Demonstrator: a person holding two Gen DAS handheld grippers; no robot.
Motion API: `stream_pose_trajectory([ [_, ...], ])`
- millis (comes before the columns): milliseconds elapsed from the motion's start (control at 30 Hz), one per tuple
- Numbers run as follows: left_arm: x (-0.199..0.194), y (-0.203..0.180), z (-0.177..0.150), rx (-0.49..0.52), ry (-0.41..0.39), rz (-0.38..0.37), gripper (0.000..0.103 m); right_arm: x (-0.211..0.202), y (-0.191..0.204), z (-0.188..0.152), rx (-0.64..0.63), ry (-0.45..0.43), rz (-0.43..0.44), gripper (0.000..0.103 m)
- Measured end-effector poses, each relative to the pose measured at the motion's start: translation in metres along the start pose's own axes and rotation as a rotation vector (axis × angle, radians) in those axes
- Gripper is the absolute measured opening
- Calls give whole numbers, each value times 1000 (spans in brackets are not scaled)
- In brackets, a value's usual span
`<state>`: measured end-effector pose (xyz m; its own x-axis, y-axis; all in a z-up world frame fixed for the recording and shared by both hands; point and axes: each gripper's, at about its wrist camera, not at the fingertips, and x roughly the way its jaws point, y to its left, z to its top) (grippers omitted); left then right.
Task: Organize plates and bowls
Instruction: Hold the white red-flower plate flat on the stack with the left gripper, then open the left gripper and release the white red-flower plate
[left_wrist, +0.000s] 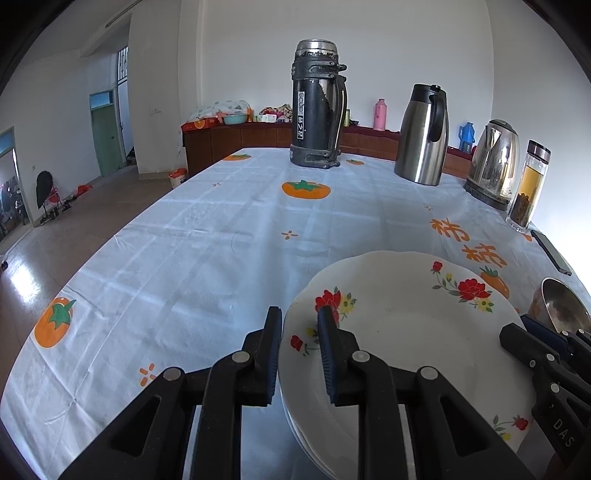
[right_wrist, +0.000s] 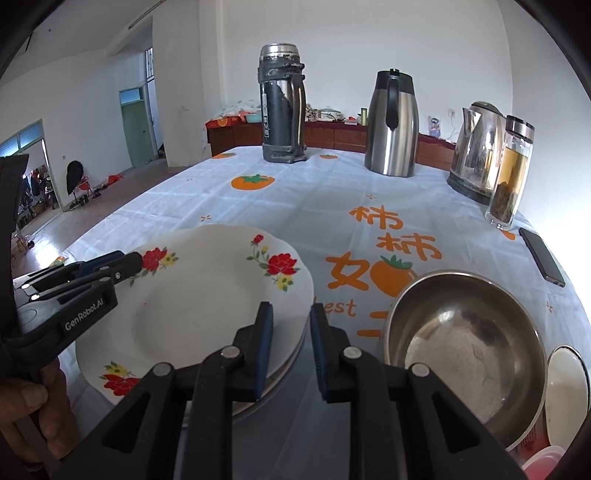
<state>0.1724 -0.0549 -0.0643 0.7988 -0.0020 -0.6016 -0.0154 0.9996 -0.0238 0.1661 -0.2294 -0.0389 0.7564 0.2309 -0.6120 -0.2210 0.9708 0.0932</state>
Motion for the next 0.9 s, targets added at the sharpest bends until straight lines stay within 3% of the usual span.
stream_pose_trajectory([
  [900, 8, 4, 0, -12, 44, -14, 24, 6, 2, 1, -16, 35, -1, 22],
])
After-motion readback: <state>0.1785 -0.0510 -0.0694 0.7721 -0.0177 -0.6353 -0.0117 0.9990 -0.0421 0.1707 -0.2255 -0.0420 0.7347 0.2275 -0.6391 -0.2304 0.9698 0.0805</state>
